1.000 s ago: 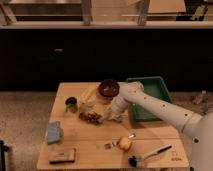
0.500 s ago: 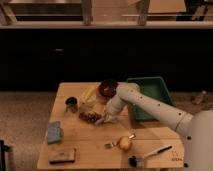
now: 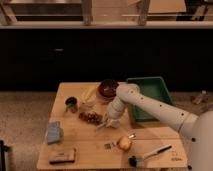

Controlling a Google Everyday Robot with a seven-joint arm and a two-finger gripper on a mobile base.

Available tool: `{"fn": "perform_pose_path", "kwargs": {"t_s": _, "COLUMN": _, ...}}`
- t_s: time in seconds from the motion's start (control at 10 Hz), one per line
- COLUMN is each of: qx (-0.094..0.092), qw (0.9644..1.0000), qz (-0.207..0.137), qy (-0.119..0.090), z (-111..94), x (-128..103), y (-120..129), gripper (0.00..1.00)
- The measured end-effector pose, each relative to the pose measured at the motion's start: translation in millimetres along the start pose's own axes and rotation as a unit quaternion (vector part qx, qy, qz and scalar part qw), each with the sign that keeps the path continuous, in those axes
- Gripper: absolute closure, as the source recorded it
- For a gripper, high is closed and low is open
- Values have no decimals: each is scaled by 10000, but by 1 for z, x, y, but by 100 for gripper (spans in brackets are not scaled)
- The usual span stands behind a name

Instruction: Wipe table surface with towel

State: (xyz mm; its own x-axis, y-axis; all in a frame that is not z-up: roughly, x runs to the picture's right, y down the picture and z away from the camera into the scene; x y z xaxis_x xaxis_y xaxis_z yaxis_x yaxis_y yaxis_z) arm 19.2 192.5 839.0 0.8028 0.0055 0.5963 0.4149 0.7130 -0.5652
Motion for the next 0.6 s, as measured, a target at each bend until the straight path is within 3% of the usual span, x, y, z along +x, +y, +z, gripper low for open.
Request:
{"fn": "perform_pose_path", "kwargs": {"t_s": 0.2, "qx": 24, "qw": 9995, "qz": 236, "qy": 220, "z": -14, "x": 17, "y": 8, "gripper": 100}}
{"fn": "perform_pose_path", "kwargs": {"t_s": 0.6, "qx": 414, "qw": 9973, "qz": 341, "qy": 511, "z": -31, "x": 28, "y": -17, "gripper": 100}}
